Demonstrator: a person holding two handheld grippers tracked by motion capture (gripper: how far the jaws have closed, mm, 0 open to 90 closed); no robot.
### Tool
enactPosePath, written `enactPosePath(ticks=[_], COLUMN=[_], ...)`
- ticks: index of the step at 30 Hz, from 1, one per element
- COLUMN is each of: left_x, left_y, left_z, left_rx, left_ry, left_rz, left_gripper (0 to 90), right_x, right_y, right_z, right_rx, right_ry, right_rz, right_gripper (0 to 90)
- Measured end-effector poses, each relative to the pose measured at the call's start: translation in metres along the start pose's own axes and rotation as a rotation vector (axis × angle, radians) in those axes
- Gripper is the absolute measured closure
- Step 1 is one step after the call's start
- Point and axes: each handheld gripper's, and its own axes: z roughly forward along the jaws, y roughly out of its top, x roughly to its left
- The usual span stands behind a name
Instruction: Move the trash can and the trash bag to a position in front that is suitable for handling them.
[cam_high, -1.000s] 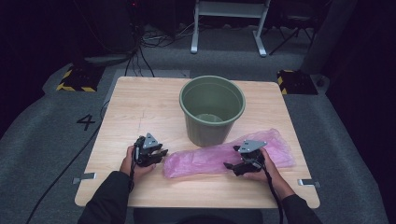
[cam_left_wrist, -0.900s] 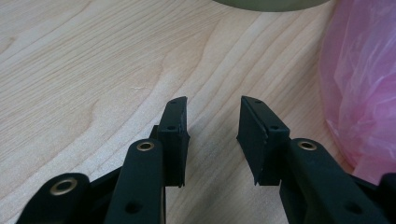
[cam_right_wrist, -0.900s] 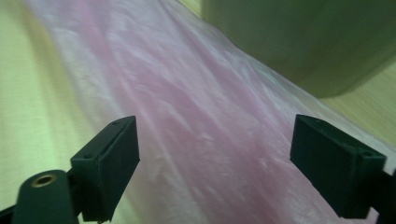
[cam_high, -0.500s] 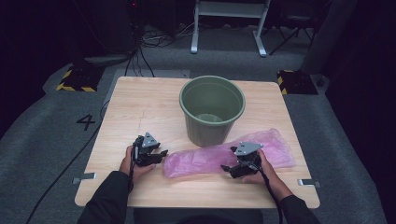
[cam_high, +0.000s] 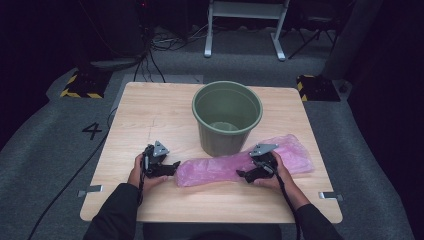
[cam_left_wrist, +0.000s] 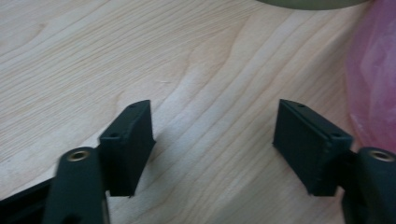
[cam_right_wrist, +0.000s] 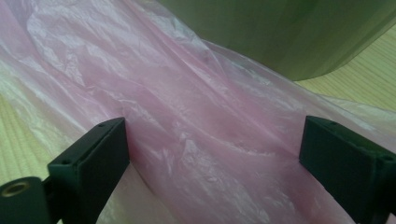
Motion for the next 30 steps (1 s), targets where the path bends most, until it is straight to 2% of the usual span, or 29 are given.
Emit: enactPosePath(ticks=[2, 4, 5, 7, 8, 10, 11, 12, 15, 19, 25, 27, 30], left_x=[0.001, 0.004, 0.005, 0.009, 0.012, 0.014, 0.015, 0.016, 0.017, 0.017, 0.015, 0.015, 0.014], left_y=[-0.001, -0.001, -0.002, -0.005, -0.006, -0.008, -0.01, -0.011, -0.014, -0.018, -0.02, -0.021, -0.02], left_z=[0.0, -0.002, -0.003, -0.005, -0.006, -0.008, -0.009, -0.01, -0.014, -0.018, -0.02, -0.021, -0.02], left_rx=[0.004, 0.007, 0.01, 0.012, 0.015, 0.02, 0.015, 0.017, 0.018, 0.02, 0.023, 0.023, 0.021], left_ry=[0.007, 0.003, -0.003, -0.011, -0.018, -0.019, -0.017, -0.023, -0.02, -0.017, 0.01, 0.004, -0.005], left_rz=[-0.006, 0.006, 0.003, -0.01, -0.024, -0.021, -0.019, -0.025, -0.021, -0.025, -0.045, -0.041, -0.035], left_gripper=[24.2, 23.8, 23.5, 22.9, 22.4, 21.9, 21.9, 21.9, 21.7, 20.7, 18.3, 18.3, 18.4], right_x=[-0.003, -0.005, -0.008, -0.009, -0.011, -0.011, -0.011, -0.011, -0.01, -0.01, -0.009, -0.009, -0.01], right_y=[0.002, 0.002, 0.002, 0.001, 0.0, -0.001, -0.001, -0.001, -0.002, -0.003, -0.005, -0.005, -0.005], right_z=[0.001, 0.001, -0.001, -0.001, -0.002, -0.004, -0.004, -0.004, -0.005, -0.006, -0.009, -0.01, -0.017], right_rx=[0.002, 0.0, -0.018, -0.025, -0.035, -0.05, -0.06, -0.06, -0.069, -0.078, -0.091, -0.094, -0.131], right_ry=[-0.013, -0.013, -0.024, -0.027, -0.029, -0.032, -0.03, -0.03, -0.029, -0.043, -0.049, -0.05, -0.056], right_rz=[0.015, 0.015, 0.027, 0.032, 0.033, 0.036, 0.033, 0.033, 0.03, 0.036, 0.026, 0.023, 0.021], right_gripper=[8.9, 12.5, 22.8, 25.8, 31.8, 42.5, 51.3, 51.3, 64.8, 75.7, 83.8, 84.6, 85.7])
